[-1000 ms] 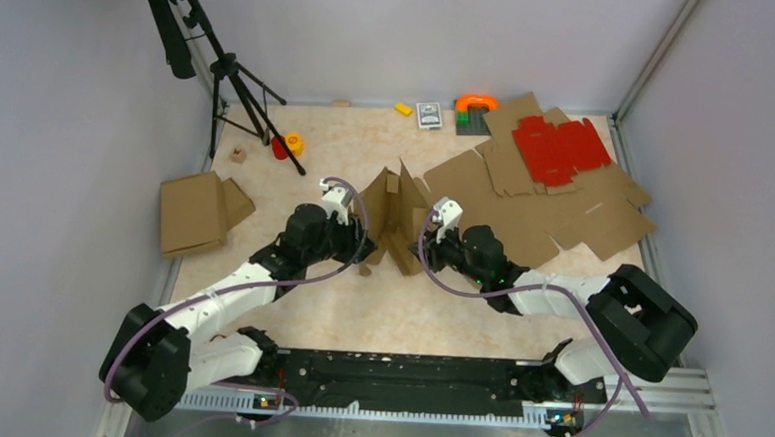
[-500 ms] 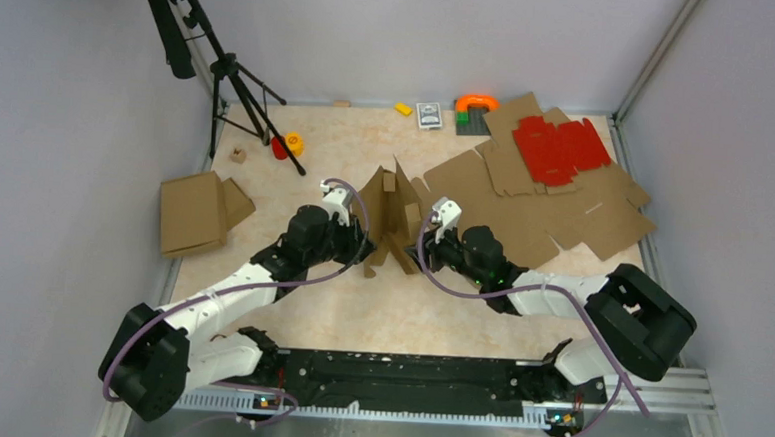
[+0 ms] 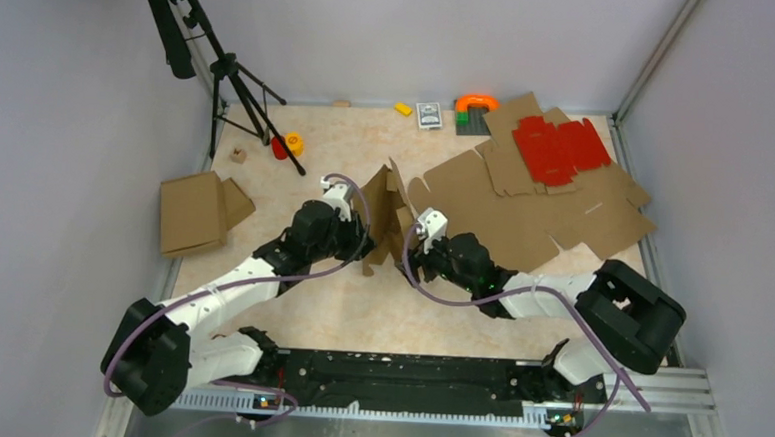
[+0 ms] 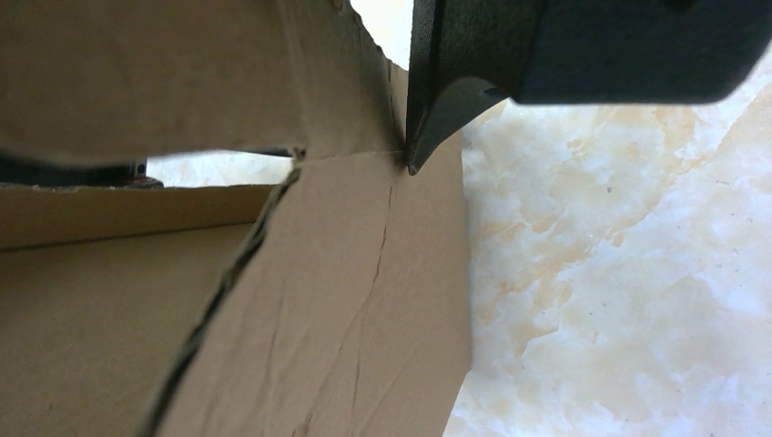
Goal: Fold the paper box
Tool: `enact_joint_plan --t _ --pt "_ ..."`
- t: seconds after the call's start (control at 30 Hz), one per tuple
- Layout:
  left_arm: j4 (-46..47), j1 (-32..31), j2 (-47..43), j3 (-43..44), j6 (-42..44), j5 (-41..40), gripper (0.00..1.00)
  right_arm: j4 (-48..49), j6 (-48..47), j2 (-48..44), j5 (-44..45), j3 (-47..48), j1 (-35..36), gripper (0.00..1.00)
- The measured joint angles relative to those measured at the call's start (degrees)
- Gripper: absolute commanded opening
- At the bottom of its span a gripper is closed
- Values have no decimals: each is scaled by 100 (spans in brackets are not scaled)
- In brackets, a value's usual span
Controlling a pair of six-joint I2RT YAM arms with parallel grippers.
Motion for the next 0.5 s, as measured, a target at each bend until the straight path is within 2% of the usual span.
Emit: enact_joint_plan --t 0.13,0.23,0.33,0.5 --pt "-66 0 13 35 -83 -83 25 -107 -33 127 356 146 164 66" --pt "-127 2 15 76 -114 -129 25 -116 -28 219 531 227 184 70" --pt "-280 0 39 186 -138 -129 25 -140 0 258 726 264 251 71" --pt "-374 -2 50 229 -168 -129 24 -26 188 142 885 107 323 68"
